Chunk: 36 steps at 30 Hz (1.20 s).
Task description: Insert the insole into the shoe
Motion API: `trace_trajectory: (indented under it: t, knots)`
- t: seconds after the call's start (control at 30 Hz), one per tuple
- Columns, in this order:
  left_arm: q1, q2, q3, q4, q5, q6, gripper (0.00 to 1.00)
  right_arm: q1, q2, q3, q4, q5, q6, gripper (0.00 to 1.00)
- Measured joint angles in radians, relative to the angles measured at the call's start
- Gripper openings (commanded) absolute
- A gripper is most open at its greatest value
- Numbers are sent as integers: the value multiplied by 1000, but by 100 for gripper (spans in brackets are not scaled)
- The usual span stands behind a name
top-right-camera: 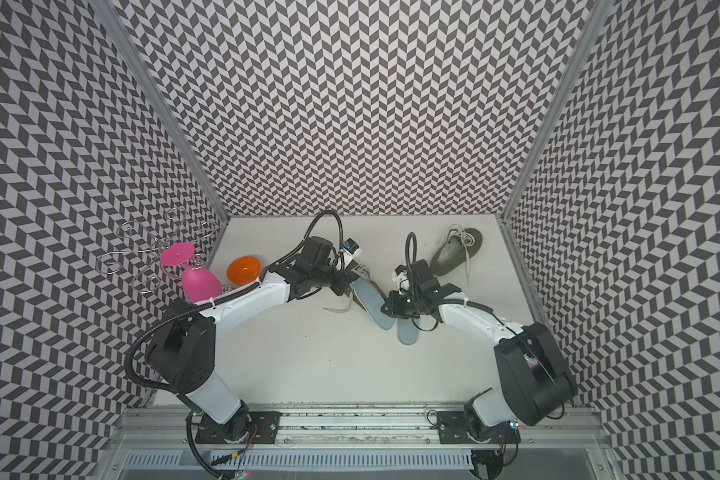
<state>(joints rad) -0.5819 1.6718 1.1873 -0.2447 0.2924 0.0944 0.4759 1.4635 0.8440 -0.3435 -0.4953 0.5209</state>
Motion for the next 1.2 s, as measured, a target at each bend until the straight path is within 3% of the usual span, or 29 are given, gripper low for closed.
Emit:
trace_trajectory:
  t: [0.37,0.83,1.2]
  knots:
    - [0,5,-4,5,17,-13,1,12,-47,-37,92,21,70,0]
    - [21,47,46,-50,100,-43,1,98,-76,-28,109,242,-2,0]
    - [40,50,76,-57,192,-42,1,106,24,83,96,282,-98,0]
